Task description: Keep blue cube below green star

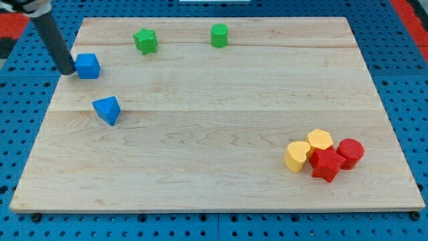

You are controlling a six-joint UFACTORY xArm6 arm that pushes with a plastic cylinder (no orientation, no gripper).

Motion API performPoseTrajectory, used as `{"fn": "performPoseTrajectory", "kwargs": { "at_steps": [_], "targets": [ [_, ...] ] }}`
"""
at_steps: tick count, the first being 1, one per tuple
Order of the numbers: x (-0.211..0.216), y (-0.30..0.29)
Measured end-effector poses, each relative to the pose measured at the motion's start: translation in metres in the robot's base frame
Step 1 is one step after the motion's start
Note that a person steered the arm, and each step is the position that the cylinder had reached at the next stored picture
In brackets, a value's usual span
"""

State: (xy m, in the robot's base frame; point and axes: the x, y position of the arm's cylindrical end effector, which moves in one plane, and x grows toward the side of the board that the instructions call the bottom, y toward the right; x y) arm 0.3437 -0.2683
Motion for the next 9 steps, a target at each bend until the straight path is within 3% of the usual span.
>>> {"fn": "performPoseTrajectory", "kwargs": {
  "at_steps": [3,6,9],
  "targets": [
    [-0.011,0.069],
    [0.04,0.115],
    [-0.008,0.121]
  ]
}}
